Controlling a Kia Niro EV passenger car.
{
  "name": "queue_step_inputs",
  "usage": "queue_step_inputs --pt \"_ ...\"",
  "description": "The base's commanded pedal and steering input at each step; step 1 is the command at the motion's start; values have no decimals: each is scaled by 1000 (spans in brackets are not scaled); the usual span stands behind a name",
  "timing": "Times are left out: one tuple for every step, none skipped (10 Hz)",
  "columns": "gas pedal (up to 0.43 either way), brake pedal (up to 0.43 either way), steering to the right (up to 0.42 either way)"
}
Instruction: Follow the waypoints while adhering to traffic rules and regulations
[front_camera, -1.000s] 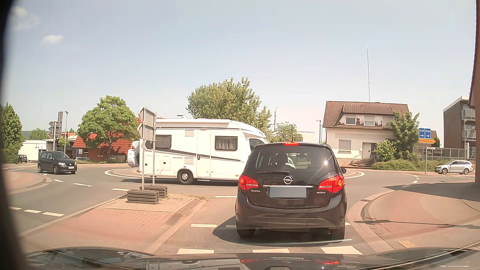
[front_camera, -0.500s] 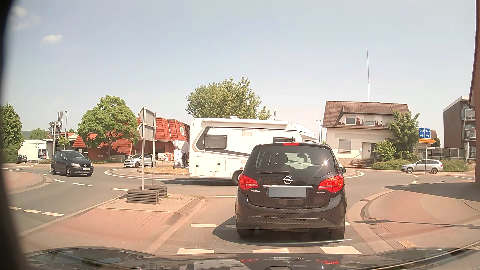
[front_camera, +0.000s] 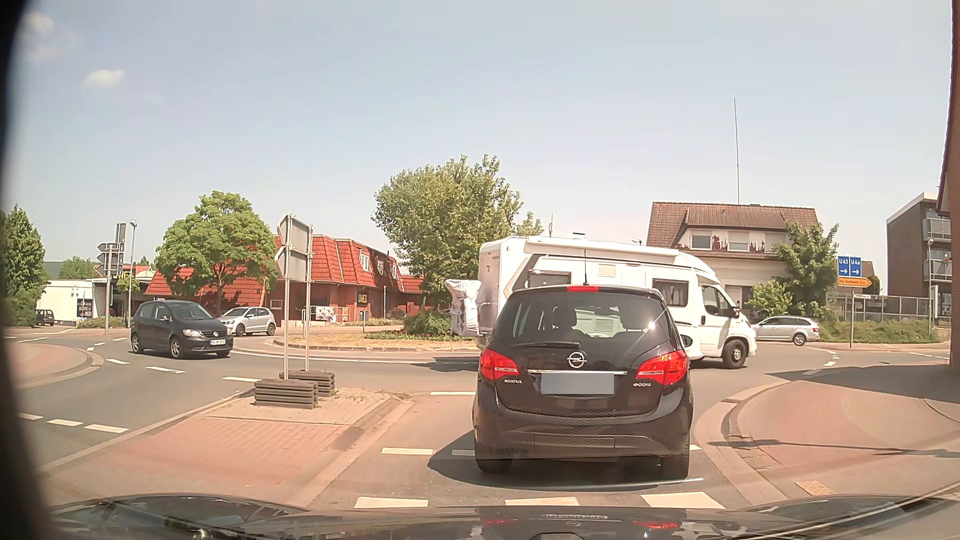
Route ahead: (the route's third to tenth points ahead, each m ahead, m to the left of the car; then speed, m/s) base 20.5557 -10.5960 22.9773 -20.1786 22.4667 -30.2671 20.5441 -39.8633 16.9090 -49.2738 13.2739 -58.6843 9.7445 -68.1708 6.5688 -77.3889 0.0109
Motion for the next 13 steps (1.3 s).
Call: queue_step_inputs --pt "0 189 9" --pt "0 189 9" --pt "0 189 9" --pt "0 189 10" --pt "0 189 10" --pt "0 189 9" --pt "0 189 10" --pt "0 183 10" --pt "0 183 10" --pt "0 177 10" --pt "0 177 10" --pt "0 177 10" --pt "0 177 10"
